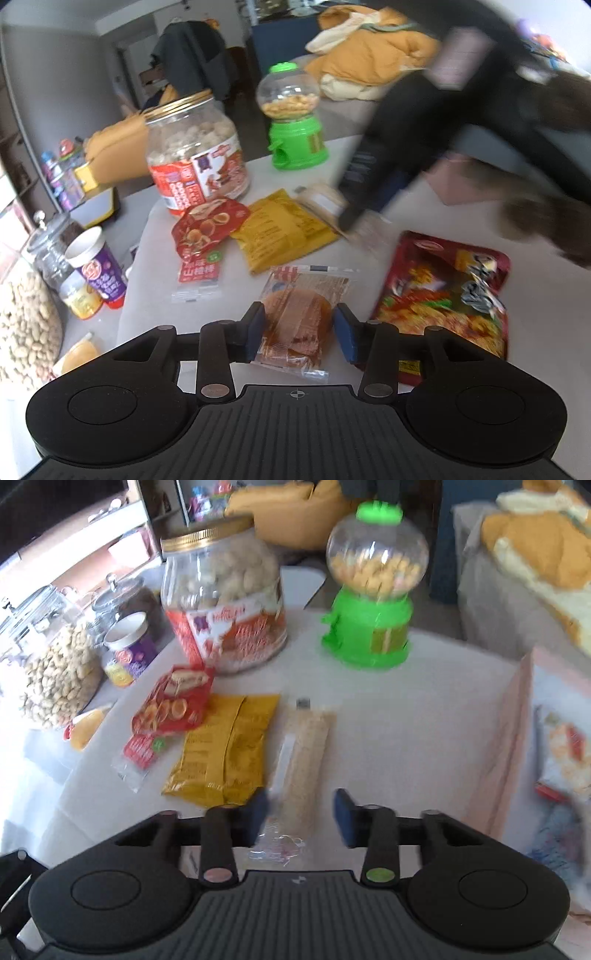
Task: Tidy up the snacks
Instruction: 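Lift the round cake packet with the left tool while the right tool grasps a white stick packet, then carry both packets over the pink box and open both tools to drop them, then move the left tool to the red egg-cake bag while the right tool approaches the yellow packet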
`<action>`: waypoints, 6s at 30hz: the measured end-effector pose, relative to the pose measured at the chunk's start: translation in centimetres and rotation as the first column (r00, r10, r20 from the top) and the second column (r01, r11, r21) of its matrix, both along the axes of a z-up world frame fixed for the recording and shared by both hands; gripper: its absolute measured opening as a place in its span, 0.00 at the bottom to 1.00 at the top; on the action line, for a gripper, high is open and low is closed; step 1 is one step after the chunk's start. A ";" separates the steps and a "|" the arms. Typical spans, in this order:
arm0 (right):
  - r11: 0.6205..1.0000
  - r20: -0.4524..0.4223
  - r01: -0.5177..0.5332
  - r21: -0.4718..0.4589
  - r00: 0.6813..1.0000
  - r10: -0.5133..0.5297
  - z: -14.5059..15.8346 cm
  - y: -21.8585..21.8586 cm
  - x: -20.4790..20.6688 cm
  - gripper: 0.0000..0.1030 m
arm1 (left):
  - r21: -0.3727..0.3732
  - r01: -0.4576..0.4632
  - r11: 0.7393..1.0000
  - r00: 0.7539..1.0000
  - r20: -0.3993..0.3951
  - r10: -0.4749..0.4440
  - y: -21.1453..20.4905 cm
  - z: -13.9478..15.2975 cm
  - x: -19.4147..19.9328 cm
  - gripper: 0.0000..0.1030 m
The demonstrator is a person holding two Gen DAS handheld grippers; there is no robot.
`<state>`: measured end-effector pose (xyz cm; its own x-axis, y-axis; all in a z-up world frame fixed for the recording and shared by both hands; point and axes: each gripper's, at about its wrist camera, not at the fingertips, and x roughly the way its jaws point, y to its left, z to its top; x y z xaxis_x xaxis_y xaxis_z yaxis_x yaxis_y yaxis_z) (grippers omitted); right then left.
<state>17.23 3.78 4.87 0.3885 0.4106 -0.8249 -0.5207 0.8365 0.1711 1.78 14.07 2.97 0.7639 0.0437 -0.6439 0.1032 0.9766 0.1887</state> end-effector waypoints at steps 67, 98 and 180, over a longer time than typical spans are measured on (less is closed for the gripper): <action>0.992 0.040 0.118 -0.049 0.992 -0.116 -0.7 -21.6 -11.2 0.29 | -0.367 0.081 0.927 0.994 -0.043 -0.104 -11.7 0.8 -2.8 0.59; 0.929 0.369 0.257 0.266 0.863 -0.345 15.1 -30.8 -6.8 0.28 | -0.441 0.153 0.885 0.987 0.112 -0.115 -18.0 8.4 16.4 0.57; 0.980 0.082 -0.157 -0.124 0.982 0.168 -1.4 6.4 0.7 0.74 | -0.573 -0.265 0.776 0.921 0.089 0.379 12.7 -1.9 1.7 0.42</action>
<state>17.92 10.21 3.43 0.4004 0.3774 -0.8350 -0.6602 0.7508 0.0228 3.49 26.78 1.05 0.8761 -0.0009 -0.4821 -0.2172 0.8920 -0.3964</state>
